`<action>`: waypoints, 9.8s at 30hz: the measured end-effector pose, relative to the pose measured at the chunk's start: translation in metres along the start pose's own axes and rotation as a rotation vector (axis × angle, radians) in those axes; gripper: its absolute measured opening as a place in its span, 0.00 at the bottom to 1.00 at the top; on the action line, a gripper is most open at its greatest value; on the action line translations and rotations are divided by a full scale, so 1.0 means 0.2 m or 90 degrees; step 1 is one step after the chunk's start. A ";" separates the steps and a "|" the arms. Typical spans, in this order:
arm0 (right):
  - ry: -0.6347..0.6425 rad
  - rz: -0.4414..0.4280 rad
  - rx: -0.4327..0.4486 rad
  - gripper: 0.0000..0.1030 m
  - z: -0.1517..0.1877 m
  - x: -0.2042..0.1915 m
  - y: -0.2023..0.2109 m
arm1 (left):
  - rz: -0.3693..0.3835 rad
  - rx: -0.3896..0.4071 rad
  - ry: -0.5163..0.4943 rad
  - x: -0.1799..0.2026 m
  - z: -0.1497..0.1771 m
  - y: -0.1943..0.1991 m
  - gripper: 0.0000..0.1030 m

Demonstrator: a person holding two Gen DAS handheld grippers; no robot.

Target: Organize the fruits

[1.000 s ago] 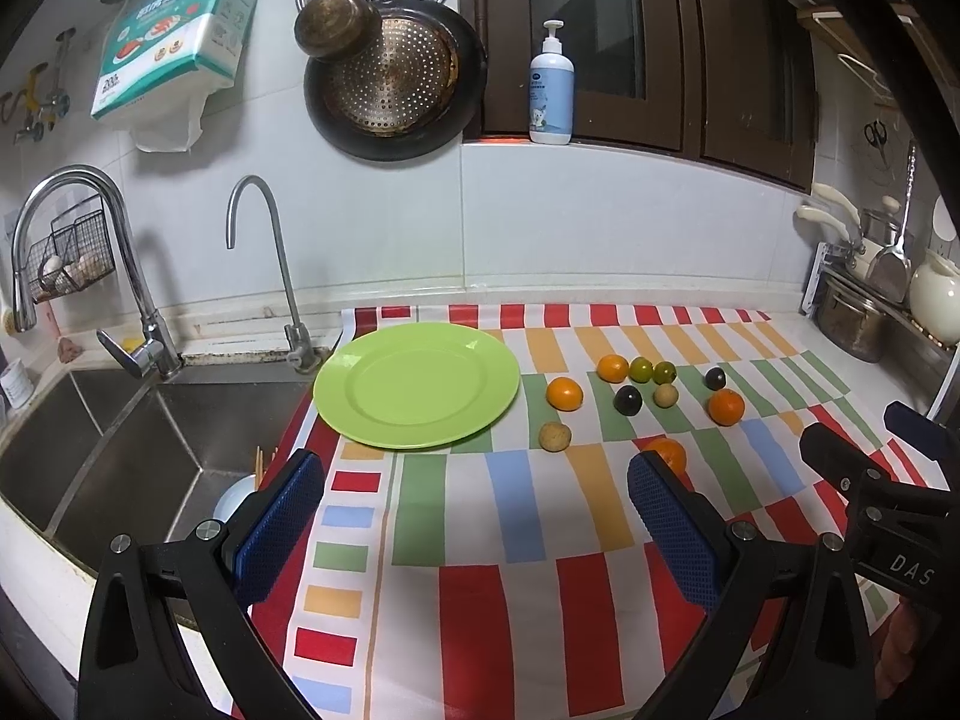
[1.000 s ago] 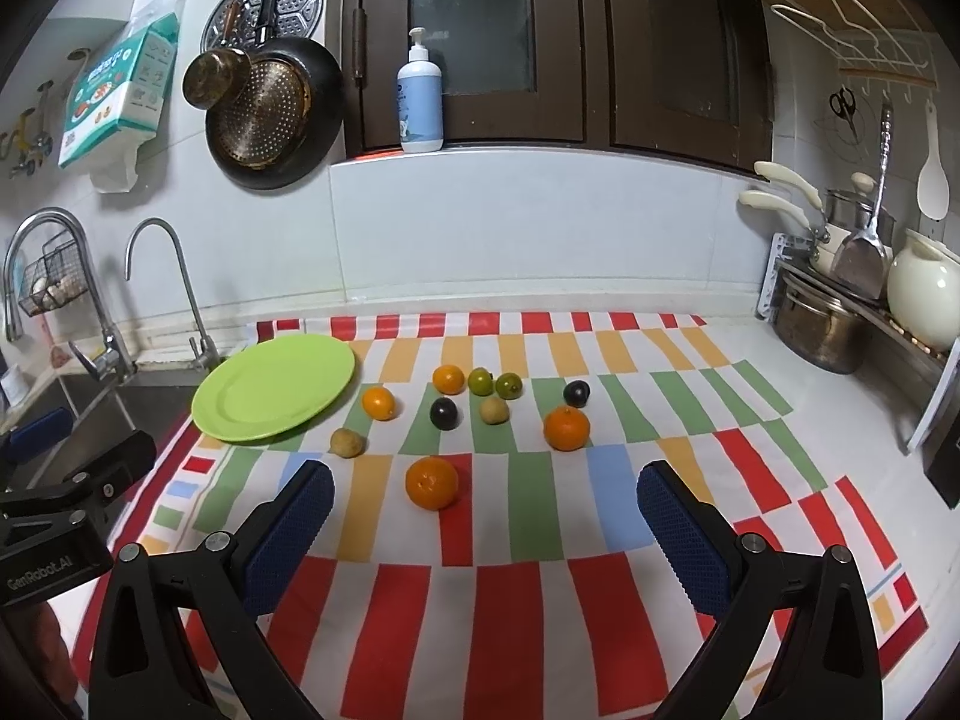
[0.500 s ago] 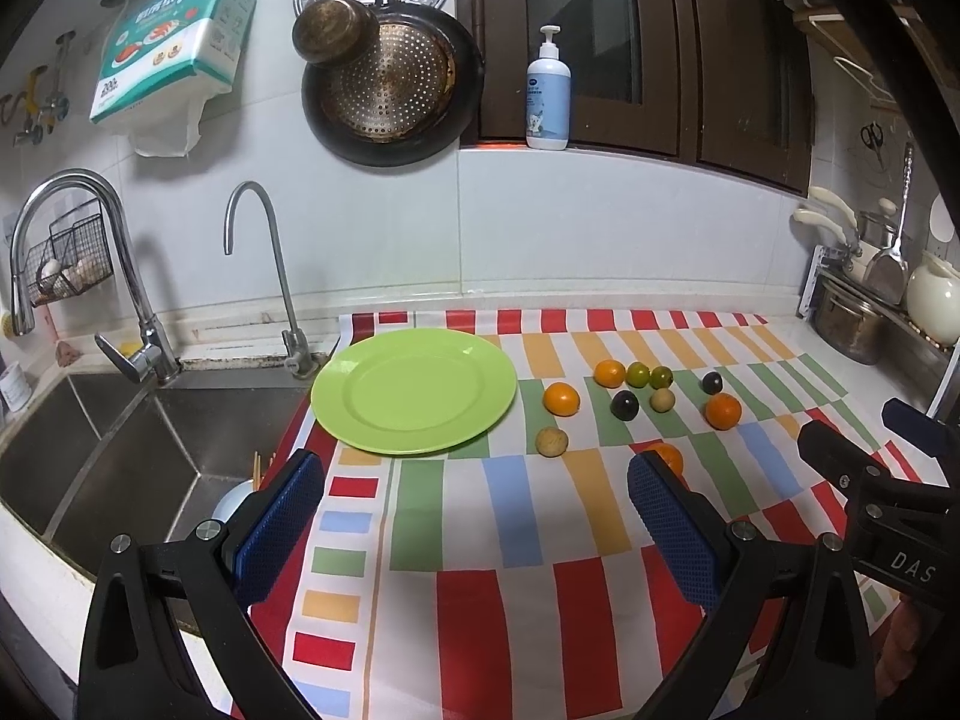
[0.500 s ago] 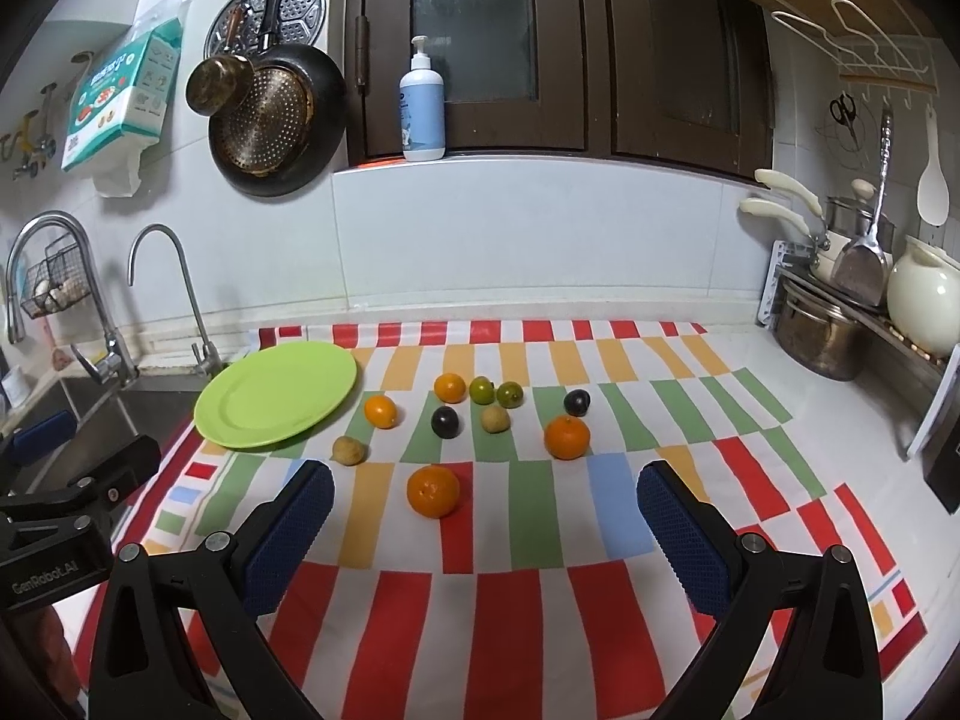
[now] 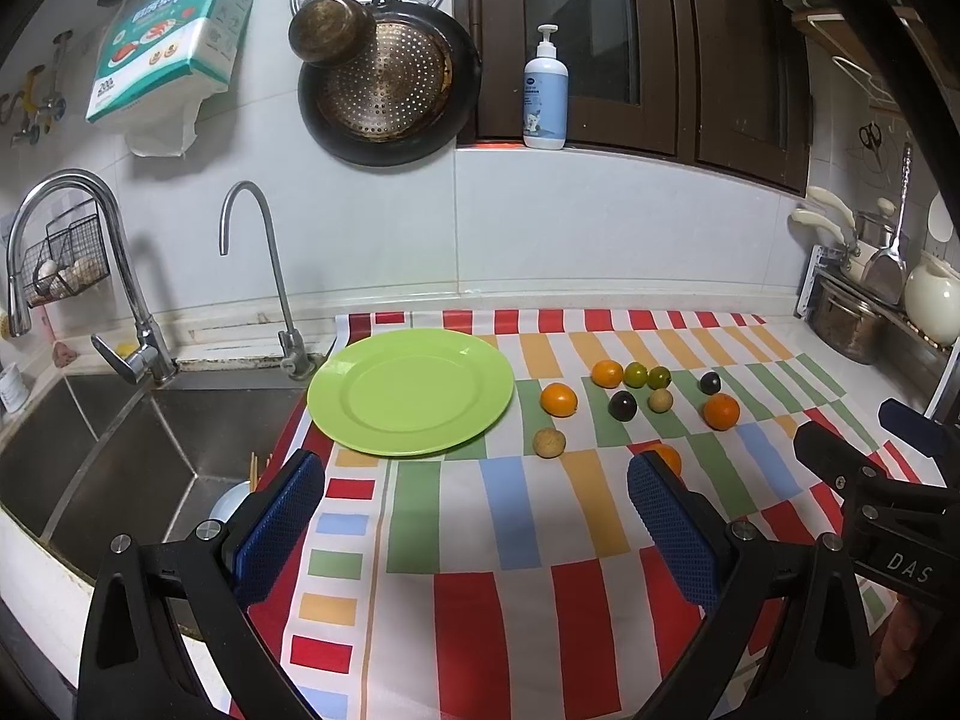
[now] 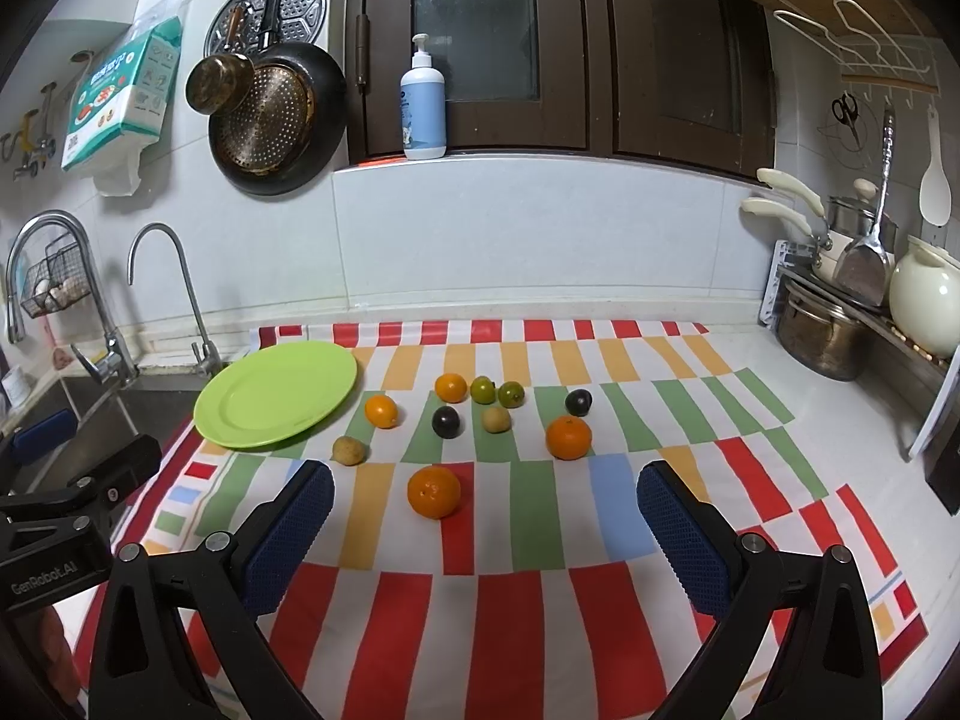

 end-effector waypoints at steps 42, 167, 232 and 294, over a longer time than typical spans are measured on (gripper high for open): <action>0.015 -0.003 -0.045 0.99 0.03 -0.03 -0.22 | 0.074 0.003 -0.071 0.10 -0.03 -0.21 0.82; 0.072 -0.231 -0.100 0.48 -0.19 -0.38 -0.80 | 0.034 -0.064 -0.006 -0.07 -0.13 -0.58 0.63; -0.097 -0.028 -0.195 0.55 0.13 0.64 -0.84 | 0.183 -0.095 -0.166 0.98 0.05 -0.88 0.60; 0.086 -0.209 -0.125 0.42 -0.21 -0.03 -0.78 | 0.081 -0.065 -0.036 0.38 -0.19 -0.65 0.28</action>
Point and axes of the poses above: each gripper's, at about its wrist camera, not at the fingertips, and y roughly against the way its jaws point, x to its right, z to its underside, the point moved 10 cm from there along -y, roughly the way its jaws point, and after that the axes turned 14 degrees about -z, right-handed, at the moved point
